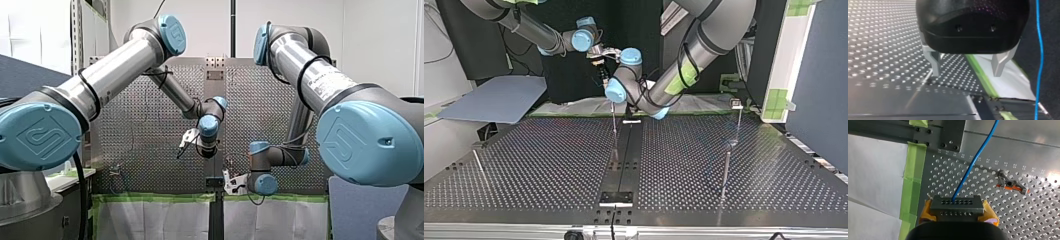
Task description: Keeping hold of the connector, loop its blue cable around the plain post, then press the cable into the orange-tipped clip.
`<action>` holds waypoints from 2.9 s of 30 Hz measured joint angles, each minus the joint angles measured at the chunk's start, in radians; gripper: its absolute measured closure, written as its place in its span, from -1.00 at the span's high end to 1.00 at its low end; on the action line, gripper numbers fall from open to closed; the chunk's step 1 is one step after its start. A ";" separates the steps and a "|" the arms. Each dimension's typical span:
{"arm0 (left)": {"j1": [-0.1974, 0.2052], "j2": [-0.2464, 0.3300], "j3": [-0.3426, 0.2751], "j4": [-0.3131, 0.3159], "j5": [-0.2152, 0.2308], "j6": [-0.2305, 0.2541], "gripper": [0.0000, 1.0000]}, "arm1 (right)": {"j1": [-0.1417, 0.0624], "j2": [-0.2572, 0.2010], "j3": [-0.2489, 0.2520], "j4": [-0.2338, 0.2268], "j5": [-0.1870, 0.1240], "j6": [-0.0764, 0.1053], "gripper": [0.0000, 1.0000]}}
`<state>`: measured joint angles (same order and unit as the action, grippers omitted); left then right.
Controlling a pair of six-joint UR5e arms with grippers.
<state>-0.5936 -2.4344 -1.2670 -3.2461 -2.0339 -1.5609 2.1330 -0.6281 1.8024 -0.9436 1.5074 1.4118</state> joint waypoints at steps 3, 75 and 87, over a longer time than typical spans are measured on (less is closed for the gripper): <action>0.013 -0.021 0.028 -0.028 0.026 0.006 1.00 | 0.001 0.000 0.000 -0.001 0.000 0.000 -1.00; 0.082 -0.122 0.204 -0.478 0.027 -0.060 1.00 | -0.007 0.001 -0.001 -0.011 0.001 -0.001 -1.00; 0.077 -0.107 0.146 -0.435 0.076 -0.026 1.00 | -0.006 0.001 -0.001 -0.009 0.001 -0.002 -1.00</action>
<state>-0.5171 -2.5413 -1.1211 -3.6813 -1.9581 -1.5871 2.1272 -0.6268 1.8019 -0.9526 1.5080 1.4100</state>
